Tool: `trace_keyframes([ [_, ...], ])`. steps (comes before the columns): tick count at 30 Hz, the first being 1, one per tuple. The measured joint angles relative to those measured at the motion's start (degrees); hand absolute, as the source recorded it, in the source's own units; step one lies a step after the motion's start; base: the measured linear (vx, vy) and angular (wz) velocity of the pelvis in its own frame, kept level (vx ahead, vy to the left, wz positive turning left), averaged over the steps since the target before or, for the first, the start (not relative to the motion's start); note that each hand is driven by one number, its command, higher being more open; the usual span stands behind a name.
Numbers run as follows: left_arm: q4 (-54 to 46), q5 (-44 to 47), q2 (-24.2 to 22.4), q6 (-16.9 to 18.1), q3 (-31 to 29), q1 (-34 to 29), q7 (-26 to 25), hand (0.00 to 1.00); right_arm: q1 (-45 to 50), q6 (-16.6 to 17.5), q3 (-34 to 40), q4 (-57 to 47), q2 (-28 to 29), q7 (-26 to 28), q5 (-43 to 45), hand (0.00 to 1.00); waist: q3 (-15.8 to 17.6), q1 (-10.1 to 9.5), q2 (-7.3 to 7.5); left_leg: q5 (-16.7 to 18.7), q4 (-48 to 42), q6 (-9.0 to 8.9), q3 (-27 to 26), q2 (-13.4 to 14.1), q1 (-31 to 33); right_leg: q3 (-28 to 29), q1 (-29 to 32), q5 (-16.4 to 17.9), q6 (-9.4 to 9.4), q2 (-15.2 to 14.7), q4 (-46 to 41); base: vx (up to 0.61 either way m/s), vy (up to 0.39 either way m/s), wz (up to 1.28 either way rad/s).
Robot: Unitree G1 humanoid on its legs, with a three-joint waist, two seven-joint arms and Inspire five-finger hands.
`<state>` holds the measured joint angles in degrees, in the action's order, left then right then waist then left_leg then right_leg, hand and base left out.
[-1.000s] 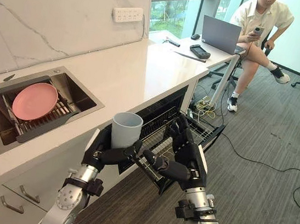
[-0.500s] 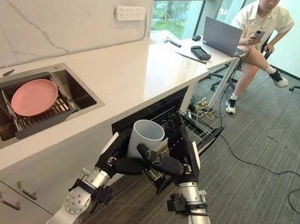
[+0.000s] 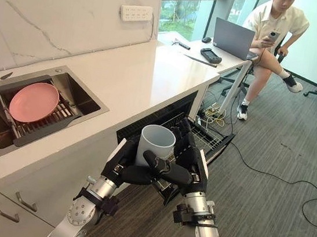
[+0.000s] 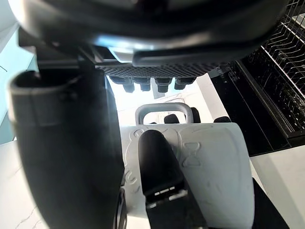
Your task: Walk over to the sink, pick up the cup, carry it to the dishwasher, place the cup inside the dishwasher, then close the dishwasher door
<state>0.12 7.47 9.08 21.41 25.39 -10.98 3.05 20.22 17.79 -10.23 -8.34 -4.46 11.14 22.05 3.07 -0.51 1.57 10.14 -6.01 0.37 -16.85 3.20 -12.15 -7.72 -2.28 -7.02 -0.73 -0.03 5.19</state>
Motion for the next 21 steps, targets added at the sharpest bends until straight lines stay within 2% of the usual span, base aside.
trace_keyframes([
  [3, 0.0, 2.59, 0.01, -0.1, 0.54, -0.01, 2.33, 0.0, -0.09, -0.15, -0.34, 0.52, 0.0, 0.34, 0.28, 0.0, 0.0, 0.0, 0.0, 0.03, -0.08, -0.04, 0.0, 0.05, 0.0, -0.06, -0.03, 0.0, 0.0, 0.01, 0.0, 0.0, 0.0, 0.0],
  [9, 0.0, 4.75, 0.29, -0.81, 1.37, -0.13, 3.86, 0.0, -0.76, -0.11, 0.08, 0.79, -0.22, 0.22, 0.65, 0.0, 0.01, 0.03, 0.02, 0.05, -0.1, -0.07, 0.0, 0.06, 0.01, -0.09, -0.03, 0.0, 0.0, 0.01, 0.0, 0.0, 0.0, 0.0],
  [20, 0.0, 4.99, 0.32, -1.15, 2.02, -0.16, 3.77, 0.0, -0.85, 0.49, 0.89, 1.1, -0.89, 1.32, 1.35, 0.0, 0.04, 0.17, 0.07, 0.08, -0.14, -0.1, -0.02, 0.09, 0.02, -0.08, -0.03, 0.0, 0.0, 0.04, 0.0, 0.0, 0.0, 0.0],
  [21, -0.01, 4.99, 0.32, -1.15, 2.02, -0.16, 3.73, 1.0, -0.85, 0.52, 0.94, 1.1, -0.89, 1.31, 1.36, 0.0, 0.04, 0.17, 0.07, 0.08, -0.14, -0.11, -0.02, 0.09, 0.02, -0.08, -0.03, 0.0, 0.0, 0.04, 0.0, 0.0, 0.0, 0.0],
])
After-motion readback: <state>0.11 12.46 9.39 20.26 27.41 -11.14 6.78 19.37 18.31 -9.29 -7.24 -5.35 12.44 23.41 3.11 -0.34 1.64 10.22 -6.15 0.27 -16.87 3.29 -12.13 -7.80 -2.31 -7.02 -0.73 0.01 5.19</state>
